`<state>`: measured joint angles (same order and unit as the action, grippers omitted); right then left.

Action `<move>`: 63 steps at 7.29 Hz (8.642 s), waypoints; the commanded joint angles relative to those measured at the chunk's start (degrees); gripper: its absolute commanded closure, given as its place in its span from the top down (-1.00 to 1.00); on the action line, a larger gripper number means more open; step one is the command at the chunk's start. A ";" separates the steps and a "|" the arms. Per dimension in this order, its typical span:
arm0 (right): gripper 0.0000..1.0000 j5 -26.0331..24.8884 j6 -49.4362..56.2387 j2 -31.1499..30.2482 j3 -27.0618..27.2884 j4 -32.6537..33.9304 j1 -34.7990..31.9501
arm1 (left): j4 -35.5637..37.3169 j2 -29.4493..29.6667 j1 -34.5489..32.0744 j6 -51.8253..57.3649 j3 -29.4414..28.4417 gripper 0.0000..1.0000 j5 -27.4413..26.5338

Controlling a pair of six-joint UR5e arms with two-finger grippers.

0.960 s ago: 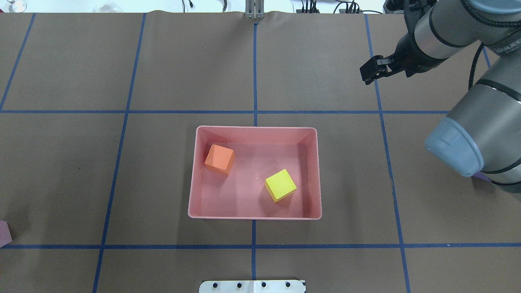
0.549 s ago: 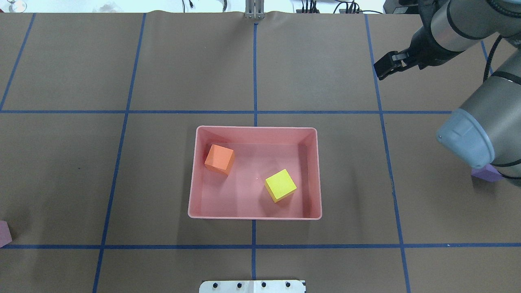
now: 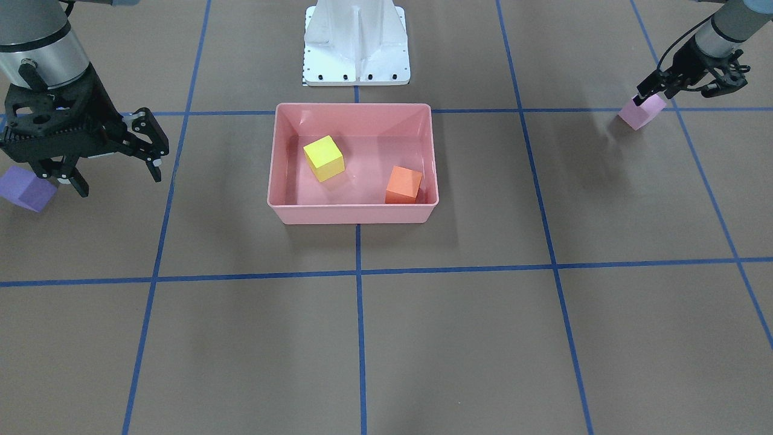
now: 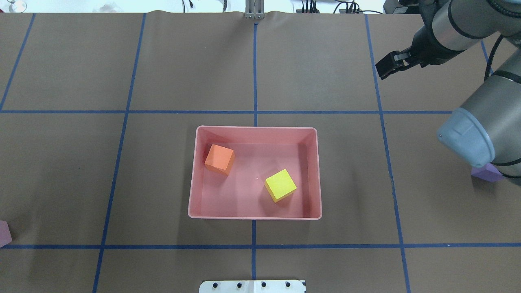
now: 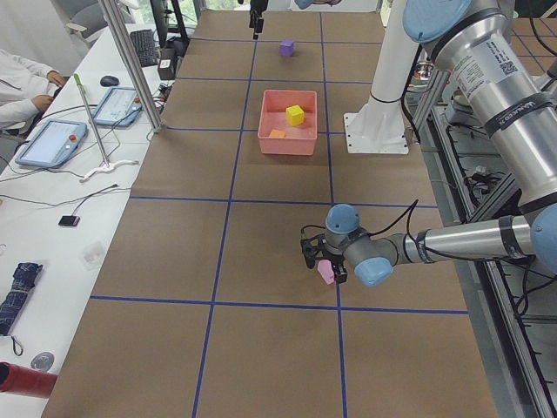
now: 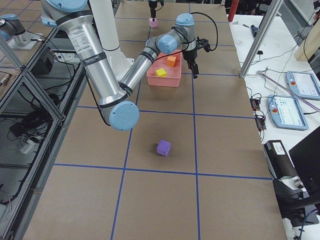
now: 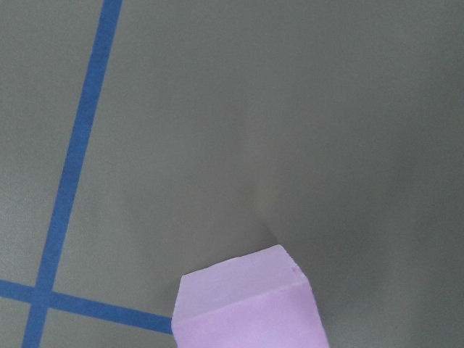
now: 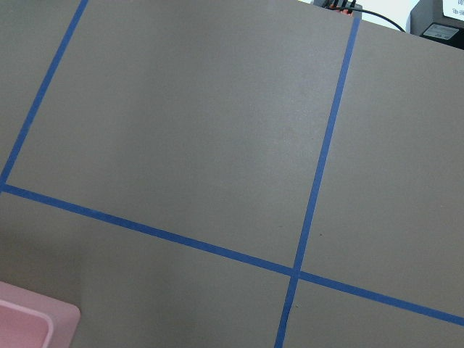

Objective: Place blocks into pink bin with both arms

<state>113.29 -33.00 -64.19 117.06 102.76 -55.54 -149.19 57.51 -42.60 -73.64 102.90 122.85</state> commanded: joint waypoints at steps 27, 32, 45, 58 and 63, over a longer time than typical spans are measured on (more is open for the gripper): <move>0.97 9.07 -22.67 -45.76 -22.85 -73.04 -13.02 | 66.14 85.05 12.63 0.43 -4.82 1.00 -12.72; 0.98 -4.38 -33.52 -46.73 -21.71 -73.05 -1.61 | 66.31 86.11 15.62 0.34 -4.64 1.00 -15.71; 0.98 -16.70 -40.12 -49.54 -14.23 -63.38 11.59 | 66.40 85.67 15.53 0.34 -4.81 1.00 -15.80; -1.00 -14.10 -37.40 -40.16 -8.10 -63.38 13.28 | 66.93 63.39 -2.45 37.90 10.46 1.00 -6.41; -1.00 -10.37 -40.46 -11.56 0.70 -26.13 14.83 | 65.96 44.30 -24.42 72.19 11.62 1.00 6.07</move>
<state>103.18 -71.84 -85.04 116.12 62.94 -42.36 -83.11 105.69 -62.03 -8.48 114.47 125.83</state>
